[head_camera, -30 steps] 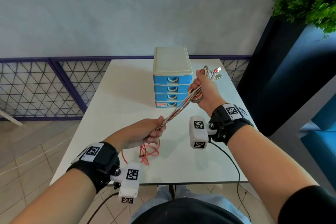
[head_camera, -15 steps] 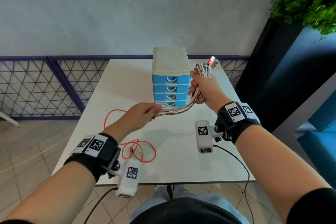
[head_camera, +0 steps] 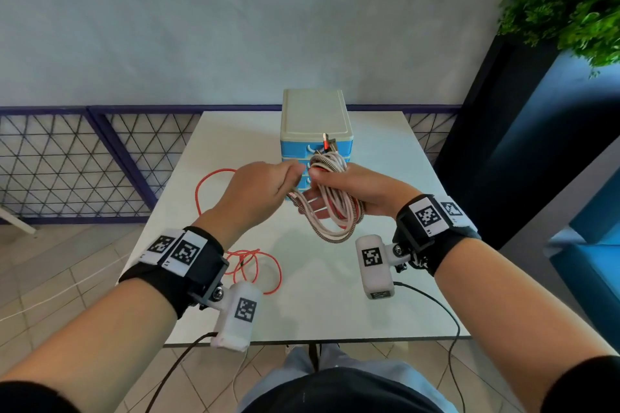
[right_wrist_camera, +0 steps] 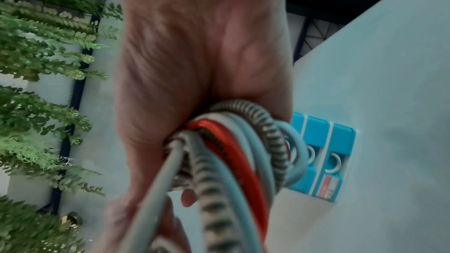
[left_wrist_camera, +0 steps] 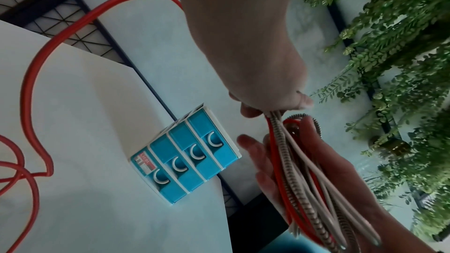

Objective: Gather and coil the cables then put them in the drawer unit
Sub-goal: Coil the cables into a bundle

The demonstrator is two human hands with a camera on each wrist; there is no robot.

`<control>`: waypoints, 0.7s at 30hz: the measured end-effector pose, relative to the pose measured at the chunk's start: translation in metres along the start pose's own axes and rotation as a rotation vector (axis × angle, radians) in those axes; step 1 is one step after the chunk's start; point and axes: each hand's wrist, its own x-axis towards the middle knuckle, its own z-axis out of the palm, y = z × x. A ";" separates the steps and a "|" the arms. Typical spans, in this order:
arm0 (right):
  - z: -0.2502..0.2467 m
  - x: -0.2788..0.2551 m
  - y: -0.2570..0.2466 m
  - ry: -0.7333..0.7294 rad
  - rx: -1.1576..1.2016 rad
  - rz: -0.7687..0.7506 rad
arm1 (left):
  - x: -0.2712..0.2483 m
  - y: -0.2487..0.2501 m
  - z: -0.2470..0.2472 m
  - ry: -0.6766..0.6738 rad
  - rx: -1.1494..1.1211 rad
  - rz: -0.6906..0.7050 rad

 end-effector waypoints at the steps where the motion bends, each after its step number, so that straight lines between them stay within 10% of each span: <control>1: 0.004 -0.001 0.000 -0.035 0.036 -0.007 | 0.002 0.002 -0.001 0.031 0.004 -0.012; 21: 0.030 0.008 0.021 0.045 0.173 -0.048 | 0.016 0.002 -0.010 -0.018 0.055 -0.012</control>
